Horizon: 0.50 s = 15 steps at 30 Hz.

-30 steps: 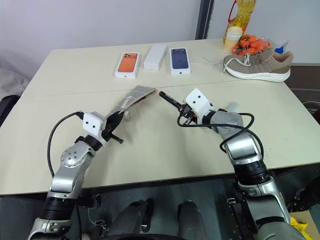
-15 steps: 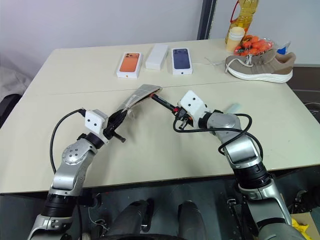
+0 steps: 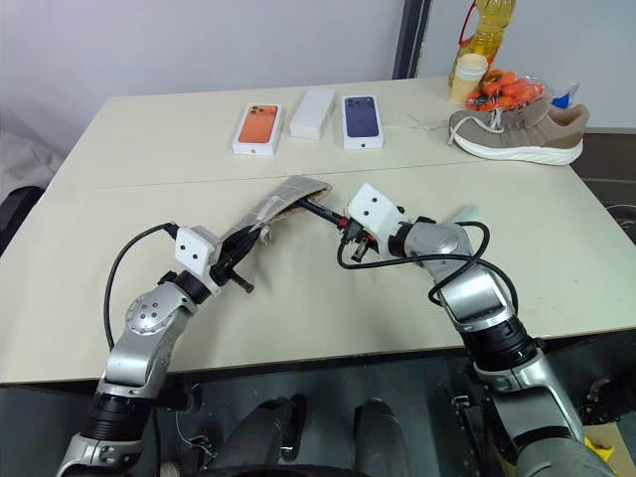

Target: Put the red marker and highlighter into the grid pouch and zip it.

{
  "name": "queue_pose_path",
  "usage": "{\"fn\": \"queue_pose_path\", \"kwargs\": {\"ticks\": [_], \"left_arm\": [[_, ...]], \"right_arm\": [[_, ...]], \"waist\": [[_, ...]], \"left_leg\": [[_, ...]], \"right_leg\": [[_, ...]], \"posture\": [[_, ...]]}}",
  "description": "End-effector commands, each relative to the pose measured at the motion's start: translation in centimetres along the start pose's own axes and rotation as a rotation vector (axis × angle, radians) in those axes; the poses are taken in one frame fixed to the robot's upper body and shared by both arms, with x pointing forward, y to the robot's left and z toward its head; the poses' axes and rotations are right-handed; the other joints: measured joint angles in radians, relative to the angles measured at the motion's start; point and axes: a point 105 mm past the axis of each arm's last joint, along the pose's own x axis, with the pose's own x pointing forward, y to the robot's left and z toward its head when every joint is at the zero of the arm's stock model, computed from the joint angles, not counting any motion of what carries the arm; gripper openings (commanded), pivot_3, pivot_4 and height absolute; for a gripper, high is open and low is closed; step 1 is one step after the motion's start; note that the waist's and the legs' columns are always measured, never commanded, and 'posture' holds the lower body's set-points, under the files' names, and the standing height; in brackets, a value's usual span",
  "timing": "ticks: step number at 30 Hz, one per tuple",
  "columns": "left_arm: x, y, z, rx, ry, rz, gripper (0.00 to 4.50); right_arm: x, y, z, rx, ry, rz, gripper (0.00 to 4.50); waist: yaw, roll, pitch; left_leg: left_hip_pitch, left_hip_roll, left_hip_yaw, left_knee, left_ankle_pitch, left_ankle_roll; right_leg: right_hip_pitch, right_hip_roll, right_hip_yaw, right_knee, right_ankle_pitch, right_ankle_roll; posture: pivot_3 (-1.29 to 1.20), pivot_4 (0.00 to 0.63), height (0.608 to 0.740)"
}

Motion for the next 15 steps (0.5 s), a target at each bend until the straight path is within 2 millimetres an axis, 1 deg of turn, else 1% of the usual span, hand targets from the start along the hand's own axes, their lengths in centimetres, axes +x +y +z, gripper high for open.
{"fn": "queue_pose_path", "kwargs": {"ticks": [1,5,7,9,12,13,15], "left_arm": [[-0.1,-0.8,2.0,0.05,-0.058,-0.079,0.0],[-0.4,-1.4,1.9,0.069,-0.038,-0.161,0.0],[-0.4,-1.7,1.9,0.076,-0.031,-0.195,0.0],[-0.5,-1.9,2.0,0.076,-0.03,-0.214,0.0],[-0.5,-2.4,2.1,0.076,-0.028,-0.25,0.0],[-0.5,-2.5,2.2,0.076,-0.027,-0.257,0.0],[-0.5,-2.7,2.2,0.078,-0.025,-0.262,0.0]], "right_arm": [[-0.5,-0.2,1.9,-0.177,-0.029,0.023,0.33],[-0.7,1.4,2.6,-0.379,-0.033,0.126,0.33],[-0.6,1.8,2.7,-0.455,-0.028,0.152,0.33],[-0.4,1.9,2.9,-0.491,-0.029,0.156,0.33],[0.1,1.9,3.2,-0.498,-0.033,0.153,0.33],[0.2,1.9,3.3,-0.498,-0.032,0.152,0.83],[0.3,1.8,3.4,-0.493,-0.031,0.143,2.01]], "waist": [[0.0,0.0,0.0],[0.0,0.0,0.0],[-0.001,0.0,0.0],[-0.001,0.0,0.0],[0.0,0.0,0.0],[-0.001,0.0,0.0],[0.0,0.0,0.0]], "left_leg": [[0.0,0.0,0.0,0.0,0.0,0.0],[0.0,0.0,0.0,0.0,0.0,0.0],[0.0,0.0,0.0,0.0,0.0,0.0],[0.0,0.0,0.0,0.0,0.0,0.0],[0.0,0.0,0.0,0.0,0.0,0.0],[0.0,0.0,0.0,0.0,0.0,0.0],[0.0,0.0,0.0,0.0,0.0,0.0]], "right_leg": [[0.0,0.0,0.0,0.0,0.0,0.0],[0.0,0.0,0.0,-0.001,0.0,0.0],[0.0,0.0,0.0,-0.001,0.0,0.0],[0.0,0.0,0.0,-0.001,0.0,0.0],[0.0,0.0,0.0,-0.001,0.0,0.0],[0.0,0.0,0.0,-0.001,0.0,0.0],[0.0,0.0,0.0,-0.001,0.0,0.0]], "posture": [[0.0,0.15,0.74],[0.0,0.15,0.74],[0.0,0.15,0.74],[0.0,0.15,0.74],[0.0,0.15,0.74],[0.0,0.15,0.74],[0.0,0.15,0.74]]}}
